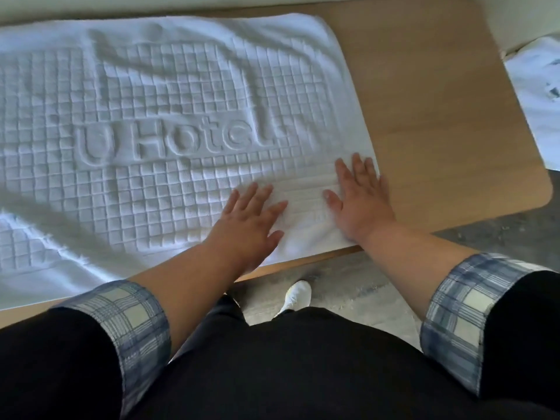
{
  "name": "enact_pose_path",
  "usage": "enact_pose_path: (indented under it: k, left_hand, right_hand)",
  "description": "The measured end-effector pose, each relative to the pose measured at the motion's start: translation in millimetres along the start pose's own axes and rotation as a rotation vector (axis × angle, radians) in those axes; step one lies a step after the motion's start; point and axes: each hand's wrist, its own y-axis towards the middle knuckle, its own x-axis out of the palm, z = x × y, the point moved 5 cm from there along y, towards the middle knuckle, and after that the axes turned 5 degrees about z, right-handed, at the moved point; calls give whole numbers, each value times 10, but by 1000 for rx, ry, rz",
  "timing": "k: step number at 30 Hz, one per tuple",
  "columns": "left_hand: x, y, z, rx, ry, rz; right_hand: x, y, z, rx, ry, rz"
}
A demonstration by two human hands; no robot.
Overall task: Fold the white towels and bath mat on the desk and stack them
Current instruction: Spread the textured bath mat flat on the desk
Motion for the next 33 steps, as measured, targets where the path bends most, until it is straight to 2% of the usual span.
enact_pose_path:
  k: [4, 9, 12, 14, 16, 18, 20, 23, 26, 28, 31, 33]
  left_hand:
    - [147, -29, 91, -63, 74, -24]
    - [186, -69, 153, -132, 76, -55]
    - [208, -211, 145, -75, 62, -43]
    - [227, -401, 47, -53, 64, -66]
    - [230, -609, -128, -131, 63, -94]
    - [210, -818, -381, -274, 56, -106]
    - [191, -1005, -617, -383, 22, -95]
    - [186, -1256, -853, -426, -73, -86]
    - [173, -1512, -1077, -443, -111, -82]
    - [141, -1732, -1412, -550, -156, -54]
    - [67, -2016, -1964, -743, -205, -34]
    - [-11, -2100, -2275, -839, -213, -1]
  right_hand:
    - [-65, -7, 224, 78, -13, -1]
    - [-86, -222, -627, -321, 110, 23]
    - [98, -416, -843, -465, 4, -63]
    - [152, -461, -864, -469, -57, -75]
    - [49, -429, -959, -382, 18, -24]
    - [-97, -401, -1319, -388, 117, 71]
    - [-167, -456, -1915, -554, 198, 135]
    - [-78, -582, -2866, -761, 260, 69]
    - [152, -549, -3436, -758, 227, -83]
    - [276, -474, -3538, -735, 141, -122]
    - [265, -402, -3452, -728, 29, -47]
    - [195, -354, -3507, -627, 54, 15]
